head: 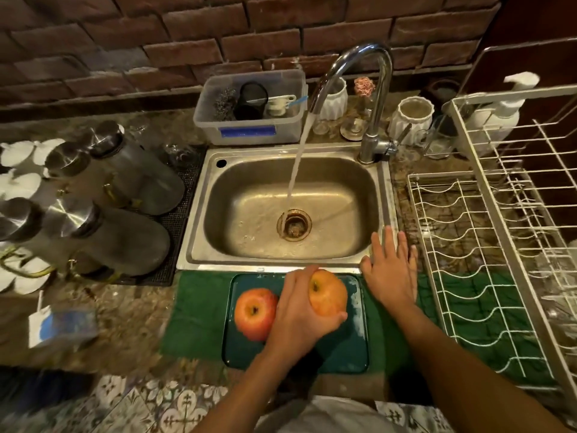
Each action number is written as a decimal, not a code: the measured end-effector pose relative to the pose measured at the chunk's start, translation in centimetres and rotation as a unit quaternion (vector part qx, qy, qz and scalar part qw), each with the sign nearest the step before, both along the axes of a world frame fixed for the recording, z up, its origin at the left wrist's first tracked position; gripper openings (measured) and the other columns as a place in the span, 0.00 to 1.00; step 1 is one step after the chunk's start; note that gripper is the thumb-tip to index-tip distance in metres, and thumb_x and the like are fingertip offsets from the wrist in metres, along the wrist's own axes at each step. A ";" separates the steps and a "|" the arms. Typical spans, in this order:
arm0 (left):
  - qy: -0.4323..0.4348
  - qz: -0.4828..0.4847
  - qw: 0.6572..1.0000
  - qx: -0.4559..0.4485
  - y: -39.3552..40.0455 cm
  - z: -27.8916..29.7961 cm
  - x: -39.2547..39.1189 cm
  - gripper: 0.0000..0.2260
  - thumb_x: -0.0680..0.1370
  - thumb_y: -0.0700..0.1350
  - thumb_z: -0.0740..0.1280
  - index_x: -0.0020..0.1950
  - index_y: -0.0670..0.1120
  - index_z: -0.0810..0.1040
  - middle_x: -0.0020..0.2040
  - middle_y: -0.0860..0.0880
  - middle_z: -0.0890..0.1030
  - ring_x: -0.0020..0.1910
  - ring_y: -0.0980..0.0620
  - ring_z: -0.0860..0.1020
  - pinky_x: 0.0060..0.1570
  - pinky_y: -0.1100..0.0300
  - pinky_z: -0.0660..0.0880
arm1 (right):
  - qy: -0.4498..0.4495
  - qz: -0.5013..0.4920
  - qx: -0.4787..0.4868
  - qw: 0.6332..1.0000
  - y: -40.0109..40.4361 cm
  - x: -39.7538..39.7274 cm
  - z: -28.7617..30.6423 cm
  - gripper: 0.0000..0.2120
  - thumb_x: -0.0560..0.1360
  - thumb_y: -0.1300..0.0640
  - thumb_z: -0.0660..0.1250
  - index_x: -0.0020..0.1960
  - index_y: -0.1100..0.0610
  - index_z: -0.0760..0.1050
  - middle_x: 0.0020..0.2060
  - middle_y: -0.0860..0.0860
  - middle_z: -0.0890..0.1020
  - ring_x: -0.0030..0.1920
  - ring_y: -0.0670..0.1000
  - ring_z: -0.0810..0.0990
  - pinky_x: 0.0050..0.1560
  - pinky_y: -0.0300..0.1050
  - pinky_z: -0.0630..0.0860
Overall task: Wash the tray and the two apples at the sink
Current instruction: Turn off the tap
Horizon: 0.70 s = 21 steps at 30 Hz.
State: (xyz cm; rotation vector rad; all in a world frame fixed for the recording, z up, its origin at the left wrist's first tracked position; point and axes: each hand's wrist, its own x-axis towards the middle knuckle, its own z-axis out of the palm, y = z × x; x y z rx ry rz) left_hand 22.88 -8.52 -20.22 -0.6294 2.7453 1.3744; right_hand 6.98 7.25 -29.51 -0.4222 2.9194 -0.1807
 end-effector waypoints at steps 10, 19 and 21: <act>-0.029 -0.064 0.995 -0.070 3.1 -3.3 3.4 0.42 0.61 0.58 0.79 0.71 0.55 0.66 0.69 0.53 0.64 0.66 0.53 0.69 0.63 0.64 0.66 | -0.006 0.001 -0.014 1.000 0.1 0.1 0.0 0.31 0.80 0.44 0.50 0.80 0.52 0.56 0.81 0.54 0.50 0.81 0.59 0.46 0.78 0.63 0.45; -0.018 -0.052 0.997 -0.051 2.7 -4.5 3.9 0.43 0.60 0.59 0.79 0.71 0.61 0.62 0.69 0.60 0.60 0.65 0.61 0.65 0.63 0.67 0.65 | 0.001 0.000 -0.028 1.000 0.0 0.4 0.7 0.29 0.80 0.46 0.52 0.80 0.53 0.58 0.81 0.55 0.51 0.81 0.59 0.47 0.78 0.64 0.46; -0.011 -0.057 0.997 -0.048 2.5 -4.6 3.8 0.44 0.60 0.59 0.79 0.71 0.61 0.61 0.67 0.63 0.60 0.65 0.61 0.64 0.63 0.66 0.64 | 0.003 0.000 -0.029 1.000 0.0 0.4 0.8 0.29 0.80 0.46 0.52 0.80 0.53 0.58 0.81 0.55 0.52 0.81 0.59 0.47 0.78 0.63 0.46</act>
